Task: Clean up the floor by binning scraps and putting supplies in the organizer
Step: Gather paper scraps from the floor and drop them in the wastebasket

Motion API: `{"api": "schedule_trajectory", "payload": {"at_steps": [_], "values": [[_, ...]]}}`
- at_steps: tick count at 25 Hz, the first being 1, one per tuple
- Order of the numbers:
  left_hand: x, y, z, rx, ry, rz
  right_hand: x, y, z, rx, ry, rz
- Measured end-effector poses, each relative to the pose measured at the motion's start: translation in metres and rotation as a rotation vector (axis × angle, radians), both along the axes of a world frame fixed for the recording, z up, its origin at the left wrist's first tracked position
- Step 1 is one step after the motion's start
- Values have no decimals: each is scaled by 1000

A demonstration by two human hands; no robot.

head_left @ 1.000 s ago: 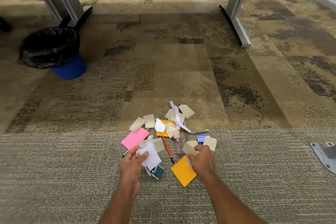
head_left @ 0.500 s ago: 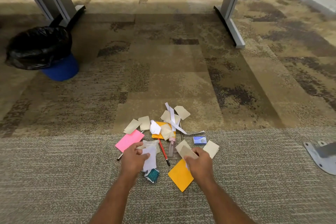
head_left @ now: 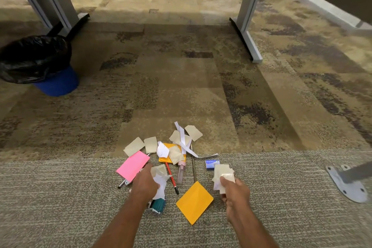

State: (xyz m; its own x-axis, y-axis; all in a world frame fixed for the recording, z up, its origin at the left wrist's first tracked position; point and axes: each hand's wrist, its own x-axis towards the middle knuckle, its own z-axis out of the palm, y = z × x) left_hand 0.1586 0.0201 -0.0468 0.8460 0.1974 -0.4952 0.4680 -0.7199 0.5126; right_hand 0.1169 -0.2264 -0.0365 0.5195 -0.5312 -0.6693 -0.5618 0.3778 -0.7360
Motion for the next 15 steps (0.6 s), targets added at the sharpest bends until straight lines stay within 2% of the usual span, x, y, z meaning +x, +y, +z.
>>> {"api": "schedule_trajectory", "payload": {"at_steps": [5,11,15], "values": [[-7,-9,2,175,-95,-42,9,-5,-3,-21,21,-64],[-24,-13,7,378,-228,-118,9,-5,-19,-232,79,24],[-32,-10,5,360,-271,-89,9,0,-24,-351,126,101]]}}
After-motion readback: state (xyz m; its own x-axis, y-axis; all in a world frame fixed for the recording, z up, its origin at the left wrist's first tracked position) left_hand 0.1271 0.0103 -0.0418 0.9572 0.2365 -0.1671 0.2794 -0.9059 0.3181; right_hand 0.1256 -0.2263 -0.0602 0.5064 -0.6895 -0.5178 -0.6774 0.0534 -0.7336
